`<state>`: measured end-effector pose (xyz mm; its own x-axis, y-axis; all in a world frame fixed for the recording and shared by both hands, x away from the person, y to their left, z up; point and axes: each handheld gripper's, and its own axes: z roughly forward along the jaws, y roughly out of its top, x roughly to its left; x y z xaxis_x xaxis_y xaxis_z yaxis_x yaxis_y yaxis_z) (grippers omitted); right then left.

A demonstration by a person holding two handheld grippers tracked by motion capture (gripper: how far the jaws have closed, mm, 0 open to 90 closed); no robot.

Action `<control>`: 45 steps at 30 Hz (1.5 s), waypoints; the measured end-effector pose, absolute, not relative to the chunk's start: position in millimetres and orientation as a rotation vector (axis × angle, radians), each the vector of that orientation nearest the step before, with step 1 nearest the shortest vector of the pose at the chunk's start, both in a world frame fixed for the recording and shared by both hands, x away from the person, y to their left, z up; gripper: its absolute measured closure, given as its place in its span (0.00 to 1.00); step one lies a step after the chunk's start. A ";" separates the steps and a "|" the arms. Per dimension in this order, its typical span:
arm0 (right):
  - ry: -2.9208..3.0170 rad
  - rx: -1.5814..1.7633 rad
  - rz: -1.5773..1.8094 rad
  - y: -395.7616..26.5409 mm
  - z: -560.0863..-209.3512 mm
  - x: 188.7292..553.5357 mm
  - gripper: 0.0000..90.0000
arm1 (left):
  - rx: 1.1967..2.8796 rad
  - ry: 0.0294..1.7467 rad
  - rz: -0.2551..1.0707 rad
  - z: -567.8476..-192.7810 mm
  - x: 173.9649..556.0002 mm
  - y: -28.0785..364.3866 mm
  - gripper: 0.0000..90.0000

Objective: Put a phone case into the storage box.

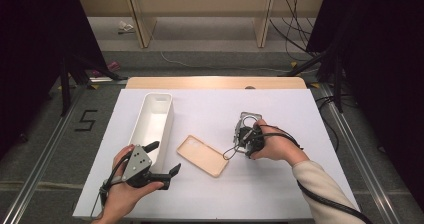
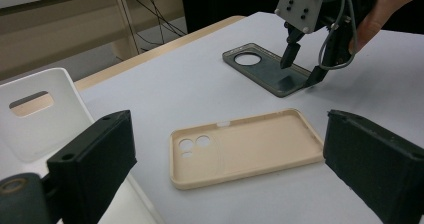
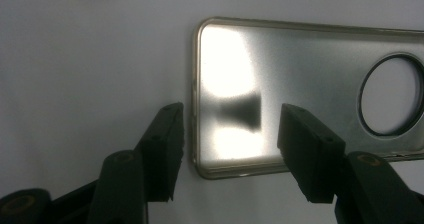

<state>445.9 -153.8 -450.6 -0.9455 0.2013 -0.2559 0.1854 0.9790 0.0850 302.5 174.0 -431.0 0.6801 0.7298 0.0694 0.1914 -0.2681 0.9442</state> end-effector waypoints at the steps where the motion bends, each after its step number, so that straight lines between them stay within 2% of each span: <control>1: 2.860 0.285 0.087 -153.8 -450.6 445.9 0.52 | 1.804 0.732 0.618 -431.0 302.5 174.0 0.07; 3: 2.875 0.260 0.086 -152.3 -451.7 447.6 0.57 | 1.804 0.731 0.617 -431.0 302.5 174.0 0.07; 16: 2.896 0.221 0.039 -148.4 -454.4 447.0 0.63 | 1.807 0.731 0.616 -431.2 302.4 173.7 0.07; 45: 2.930 0.154 -0.015 -141.5 -456.4 439.0 0.91 | 1.810 0.726 0.612 -431.4 302.1 172.6 0.07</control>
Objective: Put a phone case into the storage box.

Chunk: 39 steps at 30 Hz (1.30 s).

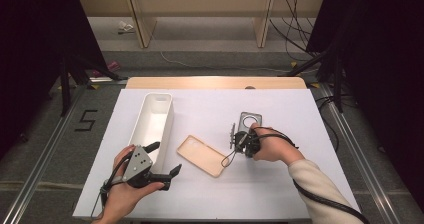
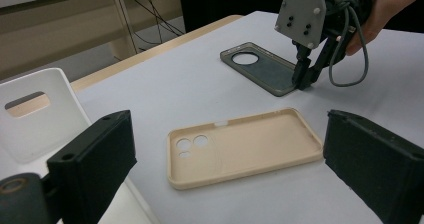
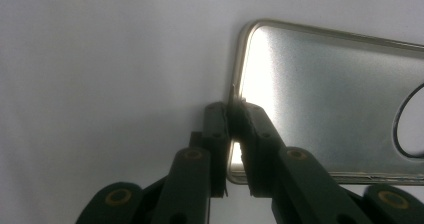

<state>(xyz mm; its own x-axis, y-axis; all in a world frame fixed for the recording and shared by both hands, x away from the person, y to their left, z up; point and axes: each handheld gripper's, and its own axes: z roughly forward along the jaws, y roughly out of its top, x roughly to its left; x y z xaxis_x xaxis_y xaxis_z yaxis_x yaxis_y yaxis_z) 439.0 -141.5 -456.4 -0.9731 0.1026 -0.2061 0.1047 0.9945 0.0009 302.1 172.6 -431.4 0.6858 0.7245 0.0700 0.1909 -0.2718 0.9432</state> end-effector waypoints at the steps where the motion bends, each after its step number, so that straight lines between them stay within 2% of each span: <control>1: 2.928 0.147 -0.007 -141.5 -456.8 439.0 0.92 | 1.810 0.726 0.613 -431.4 302.0 172.6 0.07; 19: 2.936 0.194 0.026 -145.2 -454.9 437.9 0.98 | 1.808 0.726 0.610 -431.5 302.0 172.9 0.07; 39: 2.871 0.302 0.362 -175.4 -431.1 420.5 0.99 | 1.809 0.731 0.612 -431.8 302.2 172.7 0.07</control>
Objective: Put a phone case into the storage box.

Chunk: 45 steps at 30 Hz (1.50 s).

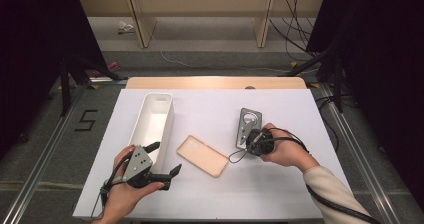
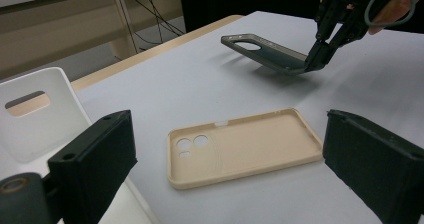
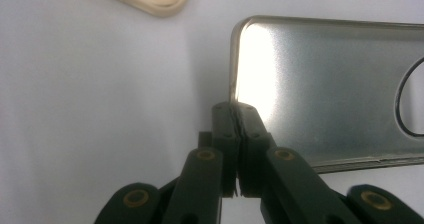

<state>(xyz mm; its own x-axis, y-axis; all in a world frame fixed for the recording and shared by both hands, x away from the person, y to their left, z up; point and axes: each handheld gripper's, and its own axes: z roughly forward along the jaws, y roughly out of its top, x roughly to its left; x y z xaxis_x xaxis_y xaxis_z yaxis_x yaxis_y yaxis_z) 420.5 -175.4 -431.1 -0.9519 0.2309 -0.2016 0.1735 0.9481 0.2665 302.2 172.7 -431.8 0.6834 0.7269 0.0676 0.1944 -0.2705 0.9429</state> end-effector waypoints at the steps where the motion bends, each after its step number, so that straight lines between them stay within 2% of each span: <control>1: 2.867 0.312 0.397 -177.7 -428.8 418.2 0.99 | 1.809 0.732 0.613 -431.9 302.3 172.8 0.07; 27: 2.805 0.321 0.791 -186.0 -415.1 377.9 0.99 | 1.787 0.768 0.604 -431.9 317.2 176.9 0.08; 45: 2.787 0.270 0.873 -180.9 -412.9 358.6 0.99 | 1.811 0.755 0.601 -425.9 336.9 167.6 0.09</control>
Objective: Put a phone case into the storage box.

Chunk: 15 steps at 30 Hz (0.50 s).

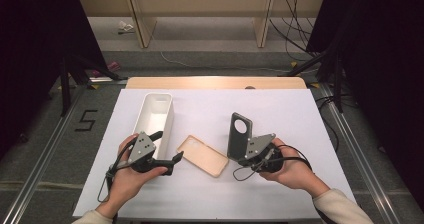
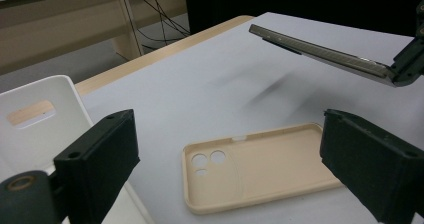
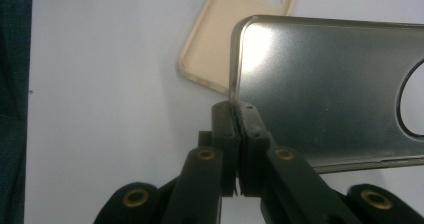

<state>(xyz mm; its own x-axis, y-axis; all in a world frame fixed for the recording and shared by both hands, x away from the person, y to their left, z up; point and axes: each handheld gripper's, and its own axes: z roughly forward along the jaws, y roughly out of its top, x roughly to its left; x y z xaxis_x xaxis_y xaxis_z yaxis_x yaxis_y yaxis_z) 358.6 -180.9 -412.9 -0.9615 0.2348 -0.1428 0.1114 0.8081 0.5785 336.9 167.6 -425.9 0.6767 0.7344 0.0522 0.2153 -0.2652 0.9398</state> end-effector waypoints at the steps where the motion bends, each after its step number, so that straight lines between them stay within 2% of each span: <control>1: 2.787 0.270 0.873 -180.9 -412.9 358.6 0.99 | 1.811 0.755 0.601 -425.9 336.9 167.6 0.09; 15: 2.782 0.262 0.883 -178.4 -413.2 352.7 0.99 | 1.829 0.752 0.575 -407.0 352.1 149.8 0.12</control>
<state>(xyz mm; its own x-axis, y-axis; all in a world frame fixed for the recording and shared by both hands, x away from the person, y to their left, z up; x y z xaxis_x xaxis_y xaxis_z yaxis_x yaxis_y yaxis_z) 352.7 -178.4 -413.2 -0.9620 0.2312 -0.1452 0.1051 0.8045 0.5846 352.1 149.8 -407.0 0.6894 0.7232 0.0418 0.2303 -0.2736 0.9339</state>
